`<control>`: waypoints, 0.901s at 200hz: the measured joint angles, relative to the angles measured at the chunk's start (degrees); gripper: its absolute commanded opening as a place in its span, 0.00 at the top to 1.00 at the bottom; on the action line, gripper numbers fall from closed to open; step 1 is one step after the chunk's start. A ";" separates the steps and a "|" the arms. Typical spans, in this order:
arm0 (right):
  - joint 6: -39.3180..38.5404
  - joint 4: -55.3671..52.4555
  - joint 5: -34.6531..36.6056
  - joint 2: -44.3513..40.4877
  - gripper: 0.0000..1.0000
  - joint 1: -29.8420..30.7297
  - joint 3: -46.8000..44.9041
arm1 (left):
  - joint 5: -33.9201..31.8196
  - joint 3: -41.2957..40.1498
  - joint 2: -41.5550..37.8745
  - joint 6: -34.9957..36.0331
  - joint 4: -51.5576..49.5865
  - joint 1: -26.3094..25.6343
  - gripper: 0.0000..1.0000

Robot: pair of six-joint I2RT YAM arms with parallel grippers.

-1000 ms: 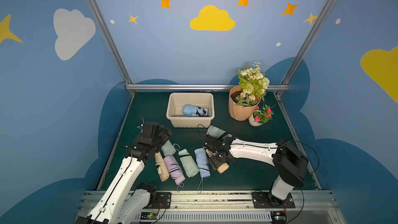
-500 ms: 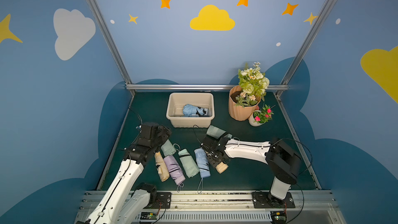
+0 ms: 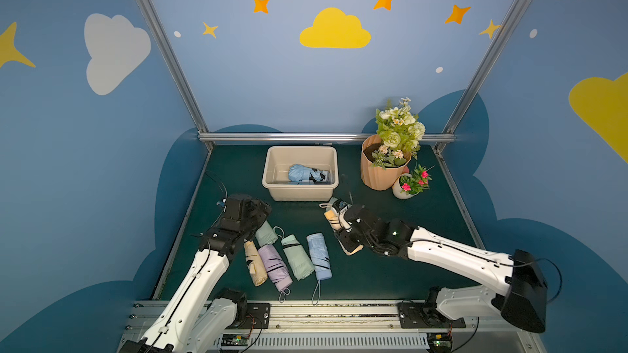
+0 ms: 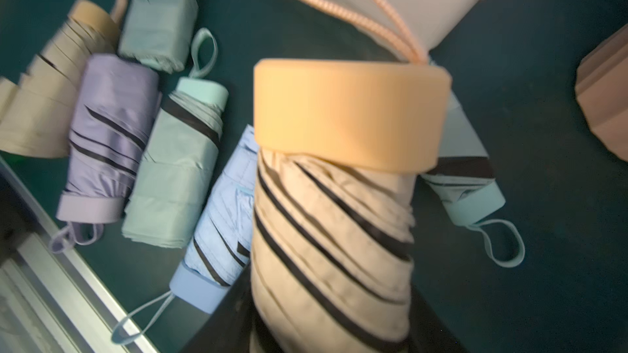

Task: Put the umbrella into the storage box
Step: Pick up the umbrella from the center of the board, then place the umbrella in the storage box.

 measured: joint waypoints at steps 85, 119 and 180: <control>-3.58 21.88 -11.61 -2.40 0.61 -14.86 -1.20 | 0.94 -0.28 0.48 -0.83 0.70 0.00 0.11; -7.69 23.39 -19.80 5.27 0.61 -19.41 7.26 | 1.51 -0.28 0.46 -0.59 0.61 0.00 0.12; -16.96 18.73 -35.67 19.61 0.62 -24.26 25.92 | 2.78 -0.22 0.20 2.69 -1.09 -0.02 0.12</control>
